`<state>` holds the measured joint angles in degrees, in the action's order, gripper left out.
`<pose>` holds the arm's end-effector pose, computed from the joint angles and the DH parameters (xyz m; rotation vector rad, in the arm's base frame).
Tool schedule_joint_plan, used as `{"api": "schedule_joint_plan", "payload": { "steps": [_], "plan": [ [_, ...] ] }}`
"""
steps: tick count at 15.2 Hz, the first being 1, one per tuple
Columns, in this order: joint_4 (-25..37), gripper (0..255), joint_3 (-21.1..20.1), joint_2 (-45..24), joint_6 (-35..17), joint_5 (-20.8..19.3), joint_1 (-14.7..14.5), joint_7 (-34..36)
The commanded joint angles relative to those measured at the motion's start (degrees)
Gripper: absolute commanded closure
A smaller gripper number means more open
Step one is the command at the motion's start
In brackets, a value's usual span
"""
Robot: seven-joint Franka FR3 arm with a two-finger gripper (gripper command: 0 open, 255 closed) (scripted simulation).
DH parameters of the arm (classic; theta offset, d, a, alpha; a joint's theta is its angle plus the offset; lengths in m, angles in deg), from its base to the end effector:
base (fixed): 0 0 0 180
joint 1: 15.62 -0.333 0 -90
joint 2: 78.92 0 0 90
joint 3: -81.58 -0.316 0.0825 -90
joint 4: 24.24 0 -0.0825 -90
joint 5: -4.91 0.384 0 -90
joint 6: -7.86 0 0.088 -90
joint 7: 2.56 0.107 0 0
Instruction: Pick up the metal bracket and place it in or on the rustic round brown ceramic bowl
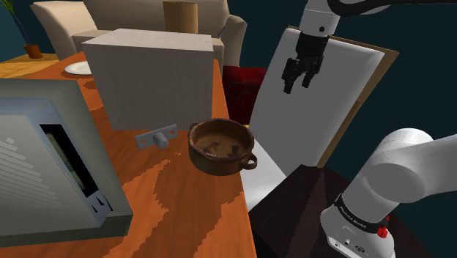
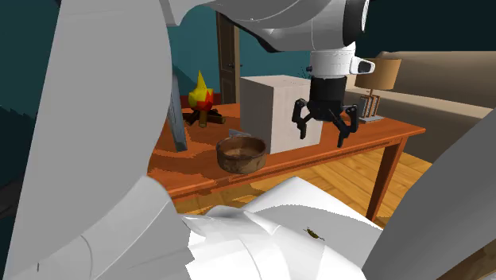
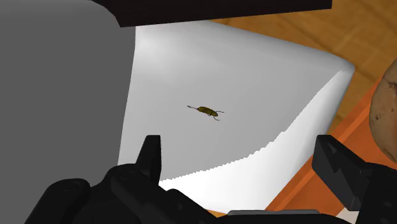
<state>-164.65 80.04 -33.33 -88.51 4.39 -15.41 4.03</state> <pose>0.3124 0.0082 0.5584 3.1111 -0.1537 0.0446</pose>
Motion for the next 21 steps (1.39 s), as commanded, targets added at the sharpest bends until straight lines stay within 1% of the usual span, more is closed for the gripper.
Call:
{"api": "schedule_joint_plan", "payload": {
  "steps": [1, 7, 12, 17, 21],
  "plan": [
    [0.0, 0, 0.0, 0.0, 0.0, 0.0, 0.0, 0.0],
    [1.9, 0, -6.4, -7.4, -5.5, 4.1, -2.5, 6.9],
    [5.4, 0, -11.6, -15.1, -9.8, 6.1, -4.0, 12.6],
    [10.5, 0, -16.5, -23.8, -13.5, 6.5, -4.9, 18.5],
    [15.8, 0, -20.2, -31.4, -15.9, 5.2, -5.5, 23.6]
  ]
}}
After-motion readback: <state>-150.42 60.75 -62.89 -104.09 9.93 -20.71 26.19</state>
